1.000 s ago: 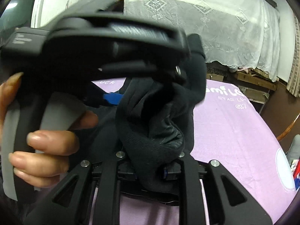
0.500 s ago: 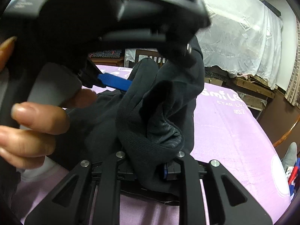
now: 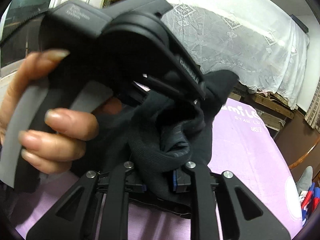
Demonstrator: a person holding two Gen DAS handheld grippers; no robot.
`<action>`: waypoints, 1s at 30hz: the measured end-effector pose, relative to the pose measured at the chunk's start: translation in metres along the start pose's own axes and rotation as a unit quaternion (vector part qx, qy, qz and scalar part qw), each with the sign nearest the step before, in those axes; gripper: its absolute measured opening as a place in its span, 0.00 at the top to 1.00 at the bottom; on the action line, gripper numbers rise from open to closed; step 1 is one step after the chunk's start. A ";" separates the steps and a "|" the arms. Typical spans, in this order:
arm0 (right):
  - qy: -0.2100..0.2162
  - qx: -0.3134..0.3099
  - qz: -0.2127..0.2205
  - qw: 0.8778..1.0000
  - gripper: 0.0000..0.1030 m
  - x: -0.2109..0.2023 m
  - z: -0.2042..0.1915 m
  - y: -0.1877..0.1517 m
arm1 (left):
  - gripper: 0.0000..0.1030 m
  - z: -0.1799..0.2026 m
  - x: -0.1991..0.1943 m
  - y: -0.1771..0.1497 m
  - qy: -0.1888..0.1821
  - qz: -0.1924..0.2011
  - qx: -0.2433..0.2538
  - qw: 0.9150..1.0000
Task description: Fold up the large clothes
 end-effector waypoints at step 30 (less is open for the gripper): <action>0.187 -0.093 -0.023 0.978 0.37 -0.015 -0.123 0.029 | 0.18 -0.169 -0.131 -0.034 0.224 0.060 -0.067 0.971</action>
Point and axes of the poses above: each gripper's, at about its wrist camera, not at the fingertips, and x roughly the way its jaws point, z to its right, y to its top, the point moved 5 cm from there along x, roughly the way its jaws point, and after that the axes turned 10 degrees about z, right-handed, at the moved point
